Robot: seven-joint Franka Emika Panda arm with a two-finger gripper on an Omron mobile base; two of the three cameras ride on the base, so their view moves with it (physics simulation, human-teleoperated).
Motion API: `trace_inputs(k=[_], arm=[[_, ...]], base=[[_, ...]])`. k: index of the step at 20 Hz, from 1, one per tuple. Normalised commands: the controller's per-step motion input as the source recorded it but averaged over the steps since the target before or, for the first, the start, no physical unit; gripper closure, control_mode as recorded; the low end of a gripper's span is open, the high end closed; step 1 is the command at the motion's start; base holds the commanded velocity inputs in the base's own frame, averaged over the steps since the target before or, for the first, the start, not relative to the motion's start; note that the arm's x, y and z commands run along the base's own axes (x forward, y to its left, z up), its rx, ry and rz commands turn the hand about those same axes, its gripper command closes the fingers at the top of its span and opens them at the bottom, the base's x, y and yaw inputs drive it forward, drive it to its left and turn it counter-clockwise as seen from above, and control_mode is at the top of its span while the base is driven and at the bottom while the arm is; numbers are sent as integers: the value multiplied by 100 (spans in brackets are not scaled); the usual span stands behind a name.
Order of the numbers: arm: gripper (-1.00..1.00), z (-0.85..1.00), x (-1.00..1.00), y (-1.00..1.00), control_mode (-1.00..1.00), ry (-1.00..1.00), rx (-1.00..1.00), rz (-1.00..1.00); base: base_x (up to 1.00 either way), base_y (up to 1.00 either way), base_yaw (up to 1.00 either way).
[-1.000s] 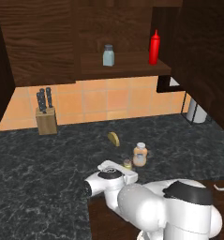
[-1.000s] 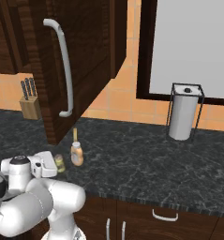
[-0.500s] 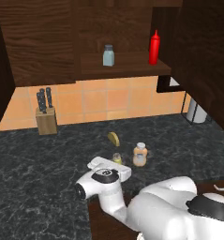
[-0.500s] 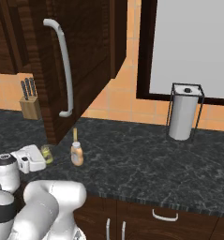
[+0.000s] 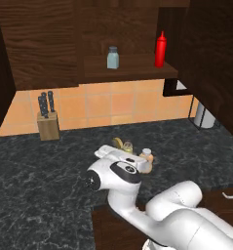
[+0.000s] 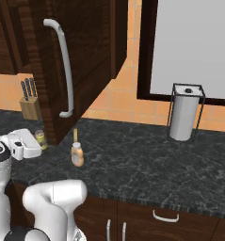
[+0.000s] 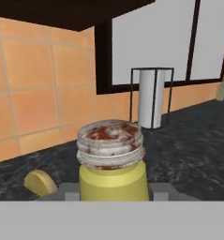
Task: Put the shaker and condiment bottle from the counter next to their counterparts in the cabinet.
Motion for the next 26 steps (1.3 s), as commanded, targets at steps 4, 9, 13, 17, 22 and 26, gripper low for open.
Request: trace_inputs(k=[4, 9, 13, 17, 22, 26], arm=[[100, 100, -25, 0, -100, -6, 3, 3], [100, 100, -17, 0, -100, -2, 3, 5], [100, 100, -16, 0, -100, 0, 2, 7], [100, 100, -12, 0, -100, 0, 1, 6], [100, 100, -11, 0, -100, 0, 0, 6], [100, 42, -22, 28, -100, 1, -5, 13]], base=[[0, 0, 0], [0, 0, 0], [0, 0, 0], [0, 0, 0], [0, 0, 0], [0, 0, 0]])
